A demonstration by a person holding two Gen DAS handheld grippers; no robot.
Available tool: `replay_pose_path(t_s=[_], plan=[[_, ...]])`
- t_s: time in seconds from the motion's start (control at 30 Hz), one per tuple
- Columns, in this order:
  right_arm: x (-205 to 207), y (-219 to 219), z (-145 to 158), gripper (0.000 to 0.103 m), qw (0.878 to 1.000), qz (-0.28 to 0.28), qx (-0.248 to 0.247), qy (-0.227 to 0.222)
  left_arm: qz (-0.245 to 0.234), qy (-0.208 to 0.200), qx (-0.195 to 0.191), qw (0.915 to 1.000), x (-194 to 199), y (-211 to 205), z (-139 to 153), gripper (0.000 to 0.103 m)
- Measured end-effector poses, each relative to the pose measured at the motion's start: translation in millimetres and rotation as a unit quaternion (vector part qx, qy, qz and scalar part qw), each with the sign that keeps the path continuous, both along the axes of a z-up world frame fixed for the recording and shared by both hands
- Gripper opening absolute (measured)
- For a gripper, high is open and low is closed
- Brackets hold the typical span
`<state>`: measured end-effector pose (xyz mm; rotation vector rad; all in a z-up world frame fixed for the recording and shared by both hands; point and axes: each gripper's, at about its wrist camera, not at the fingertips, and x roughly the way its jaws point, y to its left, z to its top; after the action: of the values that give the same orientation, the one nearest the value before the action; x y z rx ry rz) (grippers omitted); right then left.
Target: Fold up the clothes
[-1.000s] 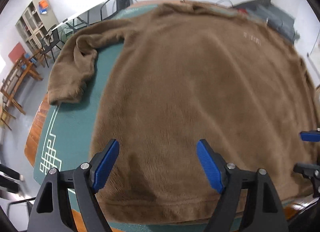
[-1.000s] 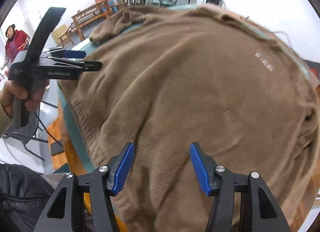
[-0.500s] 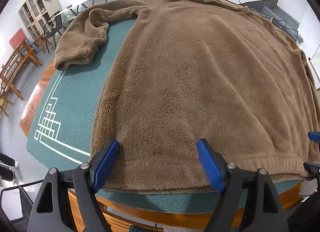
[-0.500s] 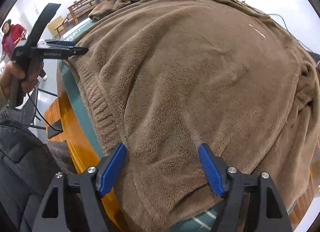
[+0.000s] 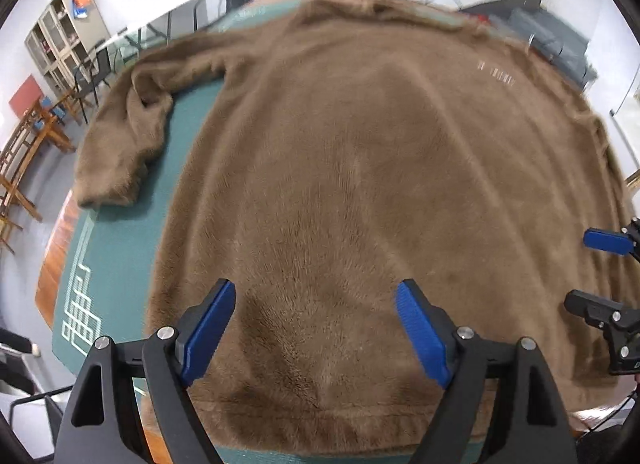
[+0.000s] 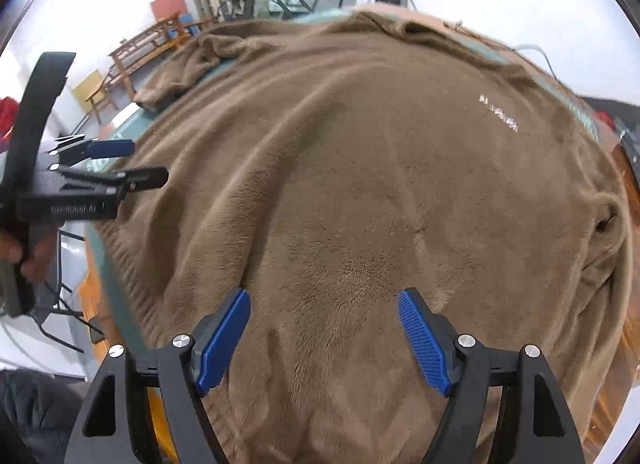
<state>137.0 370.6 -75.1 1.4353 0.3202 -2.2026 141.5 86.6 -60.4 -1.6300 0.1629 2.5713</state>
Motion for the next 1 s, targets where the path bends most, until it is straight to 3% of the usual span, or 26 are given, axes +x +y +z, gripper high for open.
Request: replay_pose_path(t_s=[0.1, 0.17, 0.23, 0.27, 1.0], plan=[[8.2, -3.3, -14.2, 0.084, 1.0, 0.012, 0.028, -0.001, 0.009, -0.014, 0.004, 0.9999, 1.0, -5.4, -15.0, 0.088], [17.8, -3.4, -22.0, 0.096, 0.999, 0.023, 0.048, 0.002, 0.019, -0.017, 0.012, 0.9996, 0.9, -10.3, -17.5, 0.092], [26.3, -2.0, -28.1, 0.102, 0.998, 0.027, 0.061, 0.004, 0.031, -0.022, 0.019, 0.9991, 0.8, -15.4, -19.8, 0.098], [29.0, 1.4, -28.4, 0.102, 0.998, 0.018, 0.055, 0.005, 0.038, -0.025, 0.021, 0.9988, 0.6, -18.3, -21.4, 0.102], [31.5, 25.9, -24.5, 0.102, 0.998, 0.033, 0.053, 0.006, 0.048, -0.016, 0.025, 0.9984, 8.2, -23.6, -22.4, 0.102]])
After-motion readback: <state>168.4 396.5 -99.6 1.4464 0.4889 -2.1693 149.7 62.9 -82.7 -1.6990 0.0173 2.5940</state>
